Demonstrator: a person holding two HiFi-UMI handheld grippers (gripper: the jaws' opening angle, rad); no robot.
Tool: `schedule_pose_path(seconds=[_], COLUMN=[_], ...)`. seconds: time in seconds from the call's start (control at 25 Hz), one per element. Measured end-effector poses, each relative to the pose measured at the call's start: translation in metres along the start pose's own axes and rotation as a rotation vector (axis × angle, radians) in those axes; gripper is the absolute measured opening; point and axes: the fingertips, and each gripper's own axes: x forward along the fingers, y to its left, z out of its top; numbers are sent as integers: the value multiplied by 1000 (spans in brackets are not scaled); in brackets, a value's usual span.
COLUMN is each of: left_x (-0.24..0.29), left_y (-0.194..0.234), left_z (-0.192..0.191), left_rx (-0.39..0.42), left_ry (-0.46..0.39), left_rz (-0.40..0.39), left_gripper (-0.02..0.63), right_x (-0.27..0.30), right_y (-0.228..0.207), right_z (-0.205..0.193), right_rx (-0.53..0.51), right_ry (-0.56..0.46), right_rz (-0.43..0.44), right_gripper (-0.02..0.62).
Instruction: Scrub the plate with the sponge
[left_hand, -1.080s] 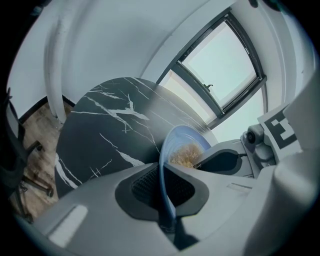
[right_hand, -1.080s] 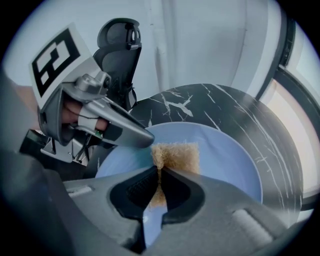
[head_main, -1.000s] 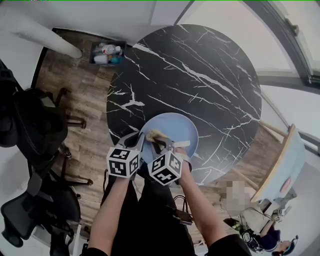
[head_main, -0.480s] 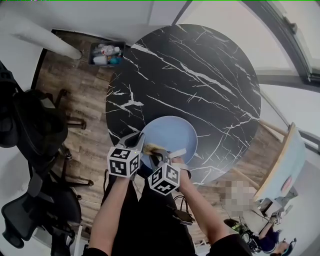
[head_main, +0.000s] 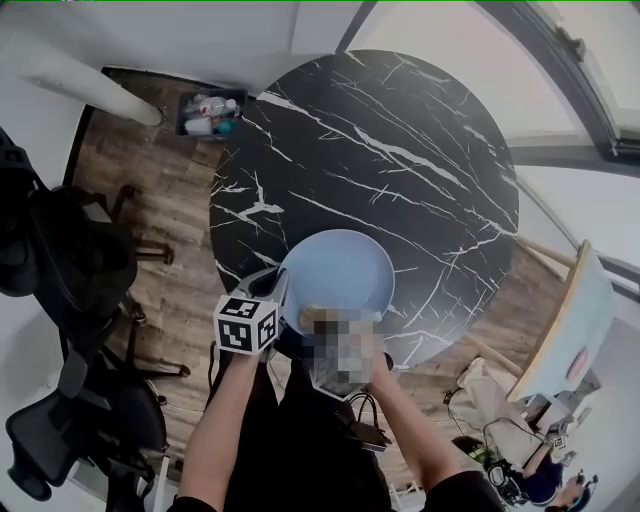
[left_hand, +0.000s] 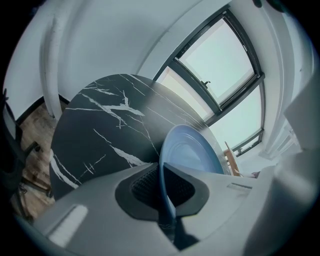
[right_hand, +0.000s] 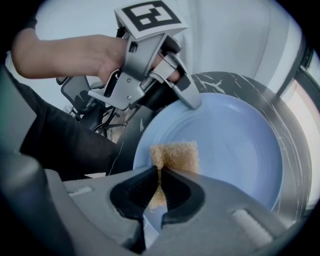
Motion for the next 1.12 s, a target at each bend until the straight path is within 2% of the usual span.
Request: schedule_pose_path(seconds=[0.16, 0.28, 0.36, 0.44, 0.52, 0.68, 0.76, 0.88, 1.0, 1.12], left_x=[0, 2, 1, -1, -4, -19, -34, -71, -113, -151], left_y=[-1, -3, -4, -4, -4, -6, -11, -30, -59, -101], left_z=[-2, -4, -5, -8, -12, -11, 1, 36, 76, 107], left_rx=[-3, -25, -31, -33, -49, -62, -72, -54, 9, 110], left_ry=[2, 13, 16, 18, 21, 13, -28, -140, -266, -339], left_rz=[1, -21, -33, -41, -54, -68, -96, -132, -159, -219], left_gripper=[15, 20, 35, 99, 121, 155, 176, 161, 100, 110], right_x=[-8, -19, -30, -43, -58, -107, -139, -195, -262, -324], right_y=[-7, -16, -22, -25, -29, -37, -45, -56, -63, -60], right_z=[-20, -22, -18, -13, -5, 20, 31, 45, 63, 77], right_rx=[51, 70, 101, 122, 121, 129, 151, 185, 254, 339], right_ry=[21, -17, -75, -137, -210, -425, -532, -652, -804, -993], right_rz=[1, -41, -84, -126, -172, -257, -308, -388, -481, -532], right_gripper=[25, 25, 25, 25, 25, 25, 25, 25, 23, 23])
